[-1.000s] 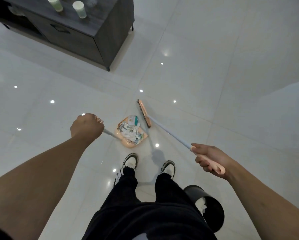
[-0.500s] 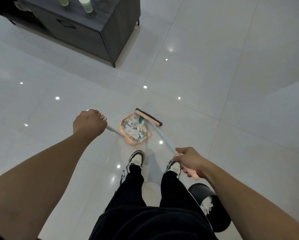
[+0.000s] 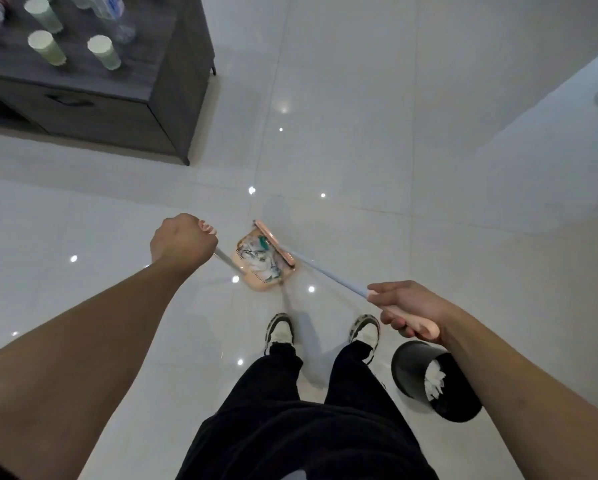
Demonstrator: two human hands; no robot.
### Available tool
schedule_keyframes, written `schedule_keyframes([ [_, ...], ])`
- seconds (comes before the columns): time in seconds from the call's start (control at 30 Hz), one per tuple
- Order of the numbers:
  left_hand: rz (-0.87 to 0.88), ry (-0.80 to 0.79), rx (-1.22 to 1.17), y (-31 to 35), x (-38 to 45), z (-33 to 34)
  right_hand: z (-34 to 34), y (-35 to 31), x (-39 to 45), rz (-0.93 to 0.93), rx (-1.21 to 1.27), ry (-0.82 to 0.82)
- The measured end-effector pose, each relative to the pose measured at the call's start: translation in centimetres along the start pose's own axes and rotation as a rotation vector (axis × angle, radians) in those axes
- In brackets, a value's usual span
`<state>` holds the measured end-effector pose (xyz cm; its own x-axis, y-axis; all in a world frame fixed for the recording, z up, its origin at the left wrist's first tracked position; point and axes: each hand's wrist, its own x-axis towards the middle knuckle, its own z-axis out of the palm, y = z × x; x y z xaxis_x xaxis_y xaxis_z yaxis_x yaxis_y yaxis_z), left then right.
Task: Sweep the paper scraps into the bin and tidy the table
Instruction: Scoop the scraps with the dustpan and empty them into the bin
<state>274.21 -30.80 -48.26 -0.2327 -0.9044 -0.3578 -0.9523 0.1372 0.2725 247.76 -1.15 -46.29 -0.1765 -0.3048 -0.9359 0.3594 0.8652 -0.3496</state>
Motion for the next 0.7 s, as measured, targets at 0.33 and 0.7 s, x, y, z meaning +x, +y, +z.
schedule_keyframes([
  [0.33,0.453,0.008,0.088,12.2,-0.8,-1.8,-1.0,8.8,-7.9,-0.148,0.465,0.33],
  [0.7,0.974,-0.031,0.166,21.2,-16.0,-0.5,5.5,24.4,-16.8,-0.202,0.797,0.74],
])
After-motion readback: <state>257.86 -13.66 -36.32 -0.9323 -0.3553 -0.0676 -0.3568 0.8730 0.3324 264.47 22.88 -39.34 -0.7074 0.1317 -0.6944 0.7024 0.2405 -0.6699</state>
